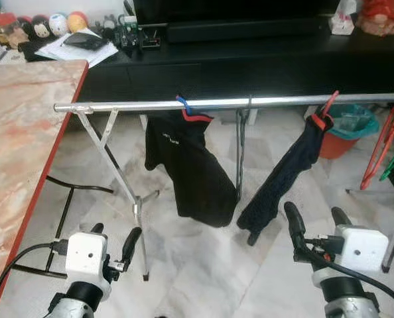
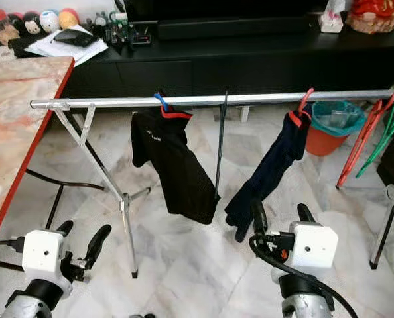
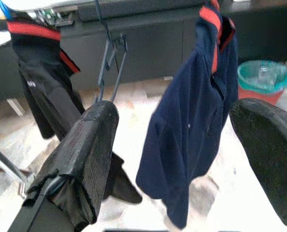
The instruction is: Hang hanger
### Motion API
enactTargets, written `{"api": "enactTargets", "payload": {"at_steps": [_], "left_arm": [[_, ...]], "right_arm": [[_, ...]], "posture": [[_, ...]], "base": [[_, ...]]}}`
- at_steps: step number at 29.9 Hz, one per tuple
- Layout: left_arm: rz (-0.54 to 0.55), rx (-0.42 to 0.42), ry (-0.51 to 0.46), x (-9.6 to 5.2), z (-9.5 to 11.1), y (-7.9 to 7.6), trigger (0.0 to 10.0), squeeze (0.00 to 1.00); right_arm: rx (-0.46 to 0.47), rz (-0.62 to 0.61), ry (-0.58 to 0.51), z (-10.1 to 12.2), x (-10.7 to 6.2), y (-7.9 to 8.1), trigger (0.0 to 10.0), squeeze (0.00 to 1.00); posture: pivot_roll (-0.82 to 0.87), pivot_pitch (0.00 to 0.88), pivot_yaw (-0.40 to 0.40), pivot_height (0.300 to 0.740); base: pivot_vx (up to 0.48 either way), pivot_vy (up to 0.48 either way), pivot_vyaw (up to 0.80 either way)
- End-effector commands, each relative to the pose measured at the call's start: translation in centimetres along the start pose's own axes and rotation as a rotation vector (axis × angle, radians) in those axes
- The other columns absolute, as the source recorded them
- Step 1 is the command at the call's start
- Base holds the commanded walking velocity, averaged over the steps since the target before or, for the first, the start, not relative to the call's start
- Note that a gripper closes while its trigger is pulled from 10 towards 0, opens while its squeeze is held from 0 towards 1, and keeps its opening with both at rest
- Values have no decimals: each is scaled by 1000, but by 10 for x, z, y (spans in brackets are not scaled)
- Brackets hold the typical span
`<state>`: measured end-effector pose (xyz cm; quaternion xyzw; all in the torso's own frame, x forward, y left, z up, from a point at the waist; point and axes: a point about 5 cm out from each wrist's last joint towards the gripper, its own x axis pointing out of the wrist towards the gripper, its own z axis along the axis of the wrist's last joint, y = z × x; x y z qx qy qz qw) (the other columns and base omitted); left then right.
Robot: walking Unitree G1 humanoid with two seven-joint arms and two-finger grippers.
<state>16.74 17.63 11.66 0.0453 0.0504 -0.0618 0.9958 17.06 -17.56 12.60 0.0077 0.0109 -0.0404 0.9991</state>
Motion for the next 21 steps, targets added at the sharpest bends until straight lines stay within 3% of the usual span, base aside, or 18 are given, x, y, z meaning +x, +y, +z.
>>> {"api": "enactTargets", "payload": {"at_steps": [1, 14, 19, 21], "left_arm": [[-6, 3, 14, -4, 1, 0, 10000, 0], [-11, -10, 51, -11, 0, -4, 10000, 0], [-1, -12, 29, -1, 1, -3, 10000, 0], [14, -10, -5, 10, 4, -1, 10000, 0]], "right_arm": [[3, -1, 7, 2, -3, 0, 10000, 0], [10, 4, 51, 2, -9, 1, 10000, 0], [4, 4, 35, 2, 0, -1, 10000, 0], [3, 10, 2, 3, 12, -1, 10000, 0]], "posture": [[23, 204, 47, 740], [17, 213, 39, 740], [18, 178, 29, 740], [18, 130, 21, 740]], "base": [[0, 0, 0], [0, 0, 0], [0, 0, 0], [0, 0, 0]]}}
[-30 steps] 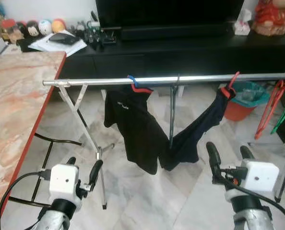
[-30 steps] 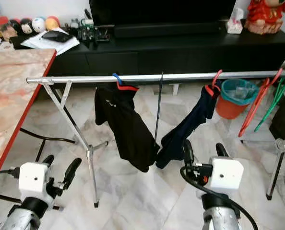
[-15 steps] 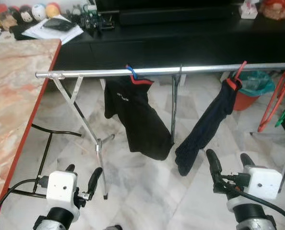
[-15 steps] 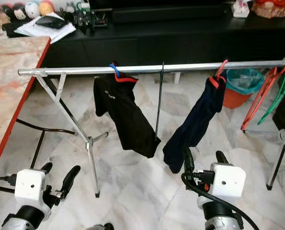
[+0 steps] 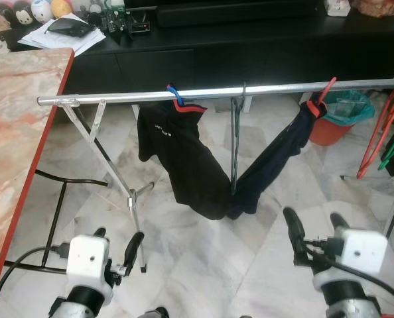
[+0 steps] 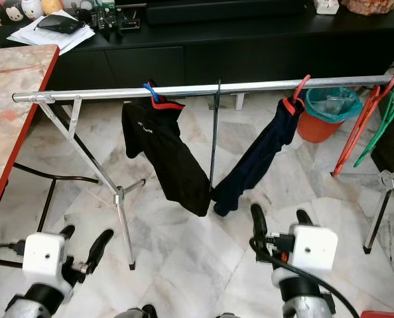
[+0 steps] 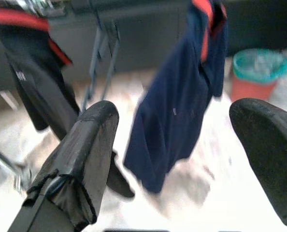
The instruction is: Hang hanger
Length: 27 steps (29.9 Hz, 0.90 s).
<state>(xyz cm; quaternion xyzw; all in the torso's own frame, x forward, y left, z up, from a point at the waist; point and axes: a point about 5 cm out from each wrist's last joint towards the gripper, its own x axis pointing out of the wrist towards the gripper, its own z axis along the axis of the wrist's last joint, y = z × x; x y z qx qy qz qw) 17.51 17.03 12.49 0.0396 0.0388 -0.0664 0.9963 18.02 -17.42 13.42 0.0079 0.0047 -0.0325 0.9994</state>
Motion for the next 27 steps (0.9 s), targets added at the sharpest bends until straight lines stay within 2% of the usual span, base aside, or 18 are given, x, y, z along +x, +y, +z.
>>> {"api": "enactTargets", "payload": {"at_steps": [1, 3, 5, 6, 7, 8, 10, 11, 17, 19, 24, 27], "left_arm": [[22, 0, 19, 2, -6, 3, 10000, 0], [32, 4, -13, 13, -3, 5, 10000, 0], [32, 5, -18, 15, -3, 5, 10000, 0], [36, 7, -31, 22, -2, 6, 10000, 0], [45, 14, -73, 37, 2, 10, 10000, 0], [45, 14, -73, 37, 2, 10, 10000, 0], [51, 22, -103, 50, 5, 12, 10000, 0], [51, 22, -103, 50, 5, 12, 10000, 0], [54, 35, -173, 85, 13, 16, 10000, 0], [54, 35, -175, 86, 13, 16, 10000, 0], [59, 32, -207, 106, 13, 16, 10000, 0], [57, 32, -217, 111, 13, 16, 10000, 0]], "right_arm": [[2, -6, 14, -5, 3, -3, 10000, 0], [5, -6, -19, -3, 15, -2, 10000, 0], [5, -6, -24, -2, 18, -2, 10000, 0], [7, -6, -36, -2, 25, -2, 10000, 0], [5, -1, -75, 1, 41, 0, 10000, 0], [5, -1, -75, 1, 41, 0, 10000, 0], [4, 2, -101, 2, 55, 1, 10000, 0], [4, 2, -101, 2, 55, 1, 10000, 0], [5, 11, -192, 15, 89, 5, 10000, 0], [5, 11, -197, 16, 90, 5, 10000, 0], [-2, 21, -237, 18, 109, 9, 10000, 0], [-9, 26, -252, 18, 114, 11, 10000, 0]], "posture": [[18, 130, 21, 740], [18, 88, 16, 740], [18, 88, 16, 740], [17, 34, 10, 740], [19, 0, 3, 740], [19, 0, 3, 740], [18, 0, -1, 740], [18, 0, -1, 740], [4, 0, -5, 740], [4, 0, -5, 740], [0, 0, -3, 740], [-1, 0, -1, 740]], "base": [[0, 0, 0], [0, 0, 0], [0, 0, 0], [0, 0, 0], [0, 0, 0], [0, 0, 0], [0, 0, 0], [0, 0, 0], [0, 0, 0], [0, 0, 0], [0, 0, 0], [0, 0, 0]]}}
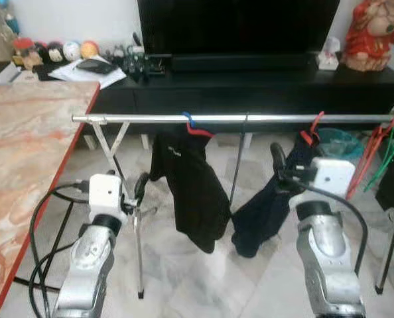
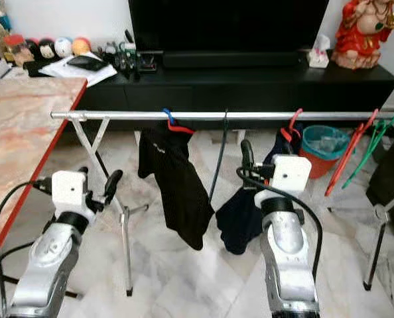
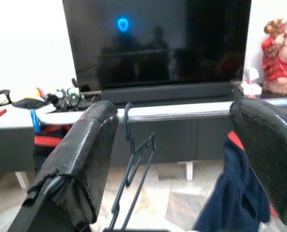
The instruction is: Hang hanger
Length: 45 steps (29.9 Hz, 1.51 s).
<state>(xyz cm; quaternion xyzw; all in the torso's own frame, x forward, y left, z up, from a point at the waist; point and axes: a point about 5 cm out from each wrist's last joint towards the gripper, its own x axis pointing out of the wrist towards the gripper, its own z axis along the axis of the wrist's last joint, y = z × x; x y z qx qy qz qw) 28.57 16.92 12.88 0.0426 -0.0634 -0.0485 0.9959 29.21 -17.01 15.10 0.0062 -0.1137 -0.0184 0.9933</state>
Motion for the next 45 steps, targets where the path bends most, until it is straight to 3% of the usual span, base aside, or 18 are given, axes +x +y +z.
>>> {"api": "enactTargets", "payload": {"at_steps": [1, 5, 12, 19, 30, 45], "left_arm": [[9, 15, -22, 4, 1, 2, 10000, 0], [1, 22, -31, 11, 1, 3, 10000, 0], [-3, 24, 23, 11, -20, 1, 10000, 0], [25, 19, -10, 18, -14, 6, 10000, 0], [4, 20, 48, -3, -34, 3, 10000, 0], [8, 17, 17, -3, -28, -4, 10000, 0]], "right_arm": [[-13, -4, -19, 0, 4, -1, 10000, 0], [-6, -6, -34, 1, 10, 1, 10000, 0], [-5, -4, 12, -19, 13, 3, 10000, 0], [-1, 3, -32, -10, 19, 4, 10000, 0], [-3, -10, 21, -28, 0, 2, 10000, 0], [-21, -5, 45, -34, -11, -3, 10000, 0]], "posture": [[-1, 0, 1, 740], [-1, 0, 5, 740], [-18, 0, 17, 740], [-59, 0, 25, 740], [-45, 0, 37, 740], [-38, 0, 16, 740]], "base": [[0, 0, 0], [0, 0, 0], [0, 0, 0], [0, 0, 0], [0, 0, 0], [0, -195, 0]]}}
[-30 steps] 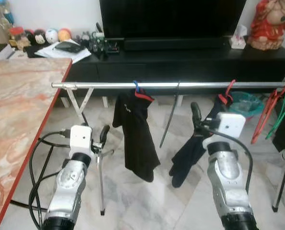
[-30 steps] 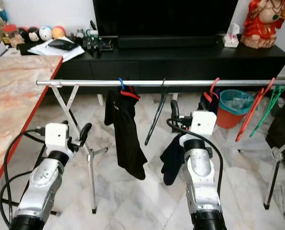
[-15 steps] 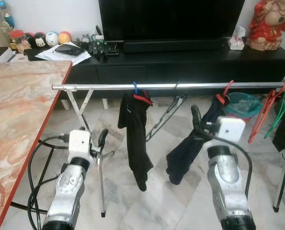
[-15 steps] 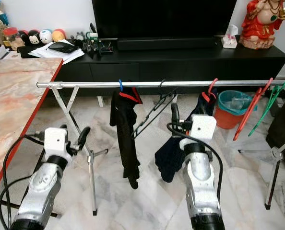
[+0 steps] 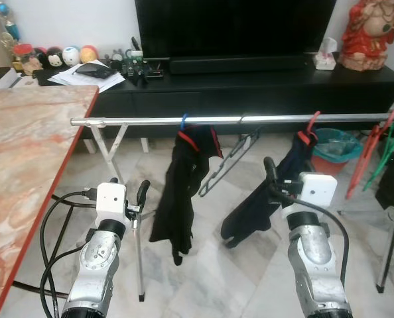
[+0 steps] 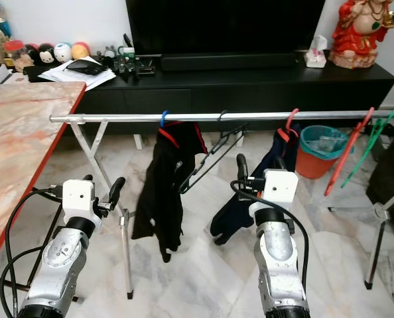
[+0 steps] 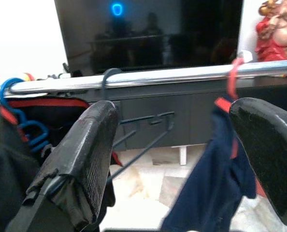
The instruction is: Hang hanger
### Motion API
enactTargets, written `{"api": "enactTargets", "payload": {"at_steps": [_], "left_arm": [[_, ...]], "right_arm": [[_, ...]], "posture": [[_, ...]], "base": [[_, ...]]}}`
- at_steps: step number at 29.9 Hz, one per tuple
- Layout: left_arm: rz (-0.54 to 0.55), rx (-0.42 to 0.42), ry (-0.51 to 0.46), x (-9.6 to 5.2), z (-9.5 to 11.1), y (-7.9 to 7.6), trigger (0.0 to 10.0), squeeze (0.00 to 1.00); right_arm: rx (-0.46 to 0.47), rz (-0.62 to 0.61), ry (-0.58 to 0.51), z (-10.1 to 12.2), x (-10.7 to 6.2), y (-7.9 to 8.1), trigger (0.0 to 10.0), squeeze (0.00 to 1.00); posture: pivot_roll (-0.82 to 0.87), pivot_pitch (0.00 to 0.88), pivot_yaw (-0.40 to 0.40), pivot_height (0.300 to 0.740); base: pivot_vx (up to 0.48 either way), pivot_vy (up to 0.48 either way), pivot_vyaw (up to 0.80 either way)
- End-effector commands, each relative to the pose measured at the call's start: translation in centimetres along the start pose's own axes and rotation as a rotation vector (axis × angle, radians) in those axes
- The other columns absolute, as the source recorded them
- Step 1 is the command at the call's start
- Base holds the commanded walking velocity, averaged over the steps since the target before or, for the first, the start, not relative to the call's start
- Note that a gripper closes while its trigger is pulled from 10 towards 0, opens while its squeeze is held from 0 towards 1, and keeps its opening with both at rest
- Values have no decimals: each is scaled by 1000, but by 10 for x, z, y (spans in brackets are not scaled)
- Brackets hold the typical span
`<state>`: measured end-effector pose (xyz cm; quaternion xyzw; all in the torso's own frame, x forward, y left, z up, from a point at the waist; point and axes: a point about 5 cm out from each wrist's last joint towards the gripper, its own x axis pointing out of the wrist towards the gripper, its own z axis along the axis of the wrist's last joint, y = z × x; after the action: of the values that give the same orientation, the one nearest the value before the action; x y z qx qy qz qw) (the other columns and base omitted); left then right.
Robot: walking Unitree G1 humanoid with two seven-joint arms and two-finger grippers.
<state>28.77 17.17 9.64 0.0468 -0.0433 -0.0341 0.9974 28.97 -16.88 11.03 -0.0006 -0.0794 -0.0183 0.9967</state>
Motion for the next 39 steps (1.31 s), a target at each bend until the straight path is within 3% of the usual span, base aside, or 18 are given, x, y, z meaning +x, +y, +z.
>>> {"api": "enactTargets", "payload": {"at_steps": [1, 7, 17, 39], "left_arm": [[-25, 16, -23, -2, 3, -4, 10000, 0], [-26, 20, -23, -3, 3, -2, 10000, 0], [-44, 24, -8, -3, 1, -1, 10000, 0], [-43, 35, 33, -10, -5, 1, 10000, 0]], "right_arm": [[-5, -6, -25, 6, 2, -3, 10000, 0], [-9, -1, -22, 6, 3, -3, 10000, 0], [-14, -13, 14, -3, -4, -6, 10000, 0], [-14, -56, 180, -42, -27, -13, 10000, 0]], "posture": [[-38, 0, 16, 740], [-37, 0, 12, 740], [-37, 0, 11, 740], [-23, 0, 10, 740]], "base": [[0, -334, 0], [0, -326, 0], [0, 0, 0], [0, 0, 0]]}}
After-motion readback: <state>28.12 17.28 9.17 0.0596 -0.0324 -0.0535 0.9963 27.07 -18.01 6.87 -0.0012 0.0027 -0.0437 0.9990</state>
